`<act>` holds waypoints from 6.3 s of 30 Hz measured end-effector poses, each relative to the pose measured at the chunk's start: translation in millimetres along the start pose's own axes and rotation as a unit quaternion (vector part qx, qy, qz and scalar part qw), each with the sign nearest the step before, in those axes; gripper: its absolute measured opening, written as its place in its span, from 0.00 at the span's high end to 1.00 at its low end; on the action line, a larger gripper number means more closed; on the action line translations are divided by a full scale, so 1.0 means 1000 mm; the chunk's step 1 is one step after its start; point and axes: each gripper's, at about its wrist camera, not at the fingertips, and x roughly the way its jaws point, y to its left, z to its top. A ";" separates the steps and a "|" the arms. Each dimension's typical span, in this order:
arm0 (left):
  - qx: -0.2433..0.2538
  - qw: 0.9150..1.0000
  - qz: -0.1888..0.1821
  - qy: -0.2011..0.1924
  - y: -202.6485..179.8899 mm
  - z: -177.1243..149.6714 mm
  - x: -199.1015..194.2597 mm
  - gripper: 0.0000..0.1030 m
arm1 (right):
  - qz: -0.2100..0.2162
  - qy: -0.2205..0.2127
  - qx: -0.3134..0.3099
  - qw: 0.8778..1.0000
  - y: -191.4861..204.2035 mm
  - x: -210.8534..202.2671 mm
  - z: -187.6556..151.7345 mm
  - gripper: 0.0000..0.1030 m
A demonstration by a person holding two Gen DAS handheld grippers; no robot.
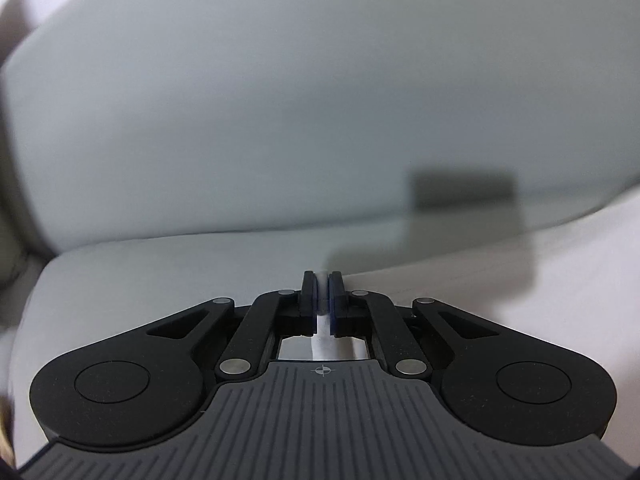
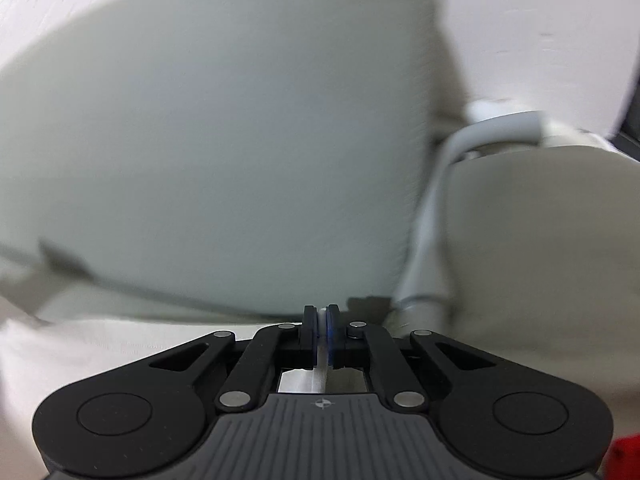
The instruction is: Fold clothes
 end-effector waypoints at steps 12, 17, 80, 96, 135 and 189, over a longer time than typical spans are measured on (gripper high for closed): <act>0.013 0.996 0.041 -0.074 -0.001 -0.023 -0.116 0.95 | 0.026 -0.068 -0.005 0.997 0.006 -0.127 -0.031 0.97; -0.019 0.997 0.028 -0.072 0.012 -0.061 -0.179 0.95 | 0.018 -0.068 0.012 0.997 -0.013 -0.198 -0.063 0.97; 0.110 0.985 -0.056 0.122 -0.120 -0.286 -0.280 0.84 | 0.070 0.251 0.048 0.964 0.098 -0.268 -0.269 0.62; 0.029 0.996 -0.067 0.044 -0.101 -0.321 -0.357 0.68 | 0.114 0.145 0.014 0.983 0.109 -0.360 -0.322 0.71; 0.011 0.995 -0.029 0.090 -0.134 -0.318 -0.315 0.61 | 0.096 0.070 0.103 0.988 0.119 -0.323 -0.319 0.70; -0.076 0.989 -0.048 0.119 -0.090 -0.342 -0.332 0.53 | 0.162 0.103 0.492 0.849 0.019 -0.308 -0.381 0.32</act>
